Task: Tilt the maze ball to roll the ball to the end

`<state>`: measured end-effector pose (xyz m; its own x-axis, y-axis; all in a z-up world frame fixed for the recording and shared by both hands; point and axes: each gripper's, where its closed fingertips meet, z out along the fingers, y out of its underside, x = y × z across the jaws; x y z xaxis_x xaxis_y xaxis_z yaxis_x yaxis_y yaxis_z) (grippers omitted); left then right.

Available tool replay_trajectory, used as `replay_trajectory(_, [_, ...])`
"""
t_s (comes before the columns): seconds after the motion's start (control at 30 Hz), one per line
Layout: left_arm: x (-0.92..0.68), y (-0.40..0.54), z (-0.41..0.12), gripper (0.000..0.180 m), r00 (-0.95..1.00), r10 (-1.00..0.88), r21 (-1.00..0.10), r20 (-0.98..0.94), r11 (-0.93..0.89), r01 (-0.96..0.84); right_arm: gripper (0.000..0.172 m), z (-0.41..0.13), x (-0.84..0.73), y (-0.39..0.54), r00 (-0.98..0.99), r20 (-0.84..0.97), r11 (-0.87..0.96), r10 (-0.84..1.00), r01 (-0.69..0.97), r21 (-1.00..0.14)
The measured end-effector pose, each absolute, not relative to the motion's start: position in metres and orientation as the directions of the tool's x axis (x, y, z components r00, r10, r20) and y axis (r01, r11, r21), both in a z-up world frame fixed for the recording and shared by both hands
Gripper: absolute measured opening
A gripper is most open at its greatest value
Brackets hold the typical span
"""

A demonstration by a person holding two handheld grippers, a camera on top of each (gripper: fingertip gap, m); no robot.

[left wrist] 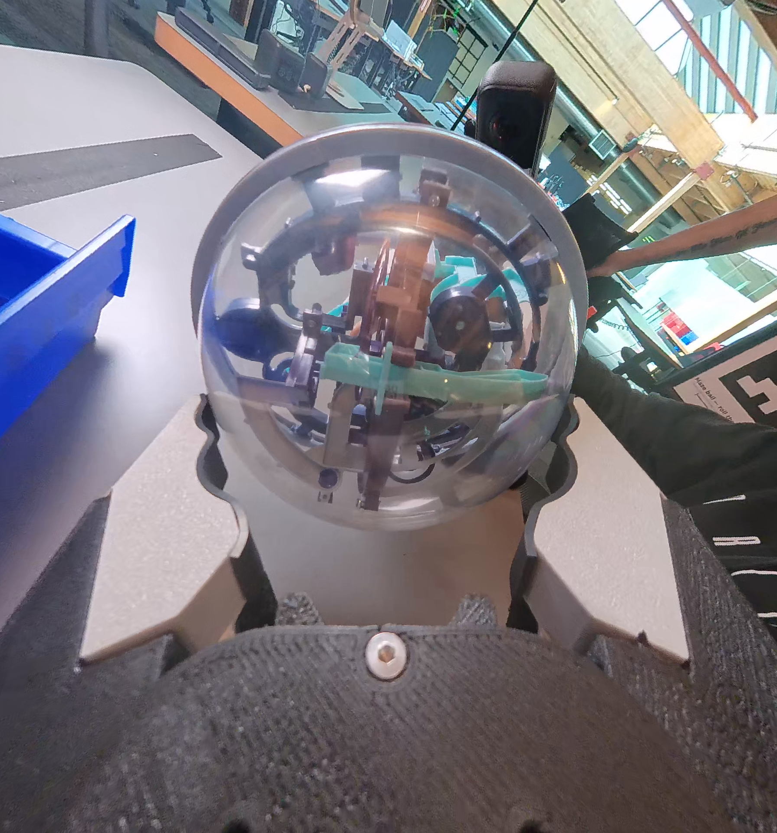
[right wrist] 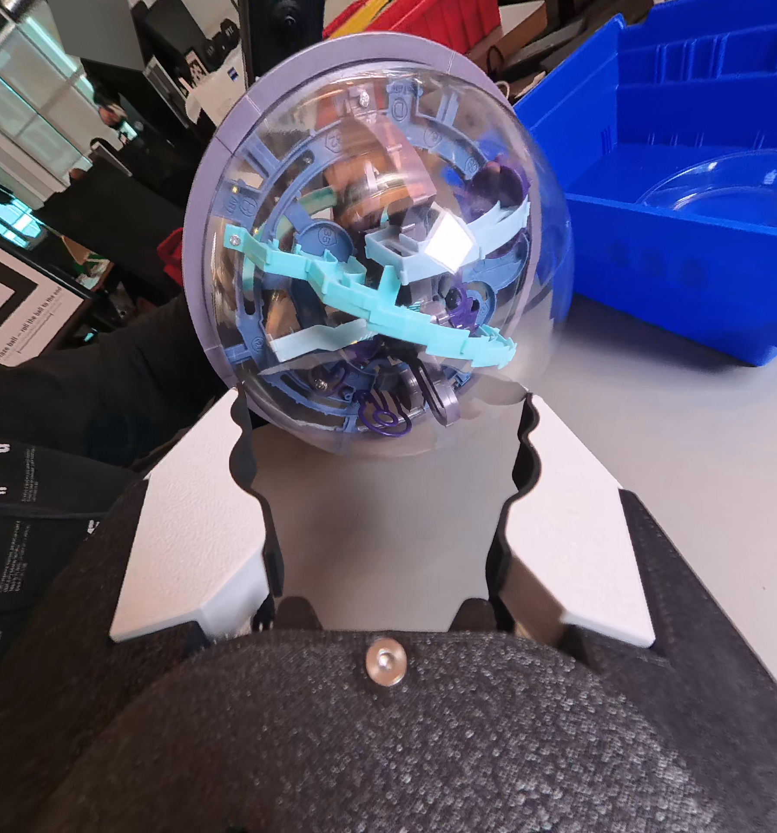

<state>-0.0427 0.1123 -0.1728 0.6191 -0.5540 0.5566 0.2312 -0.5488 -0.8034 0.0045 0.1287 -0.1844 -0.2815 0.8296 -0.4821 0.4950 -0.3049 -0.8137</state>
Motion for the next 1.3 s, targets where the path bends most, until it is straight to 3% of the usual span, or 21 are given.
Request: replay_trajectory(1.3, [-0.031,0.116,-0.169,0.144,0.53,-0.621,-0.815,0.577,-0.478,0.327,0.116,-0.173,0.016,0.133,-0.213,-0.412,-0.203,0.886,0.62,-0.758])
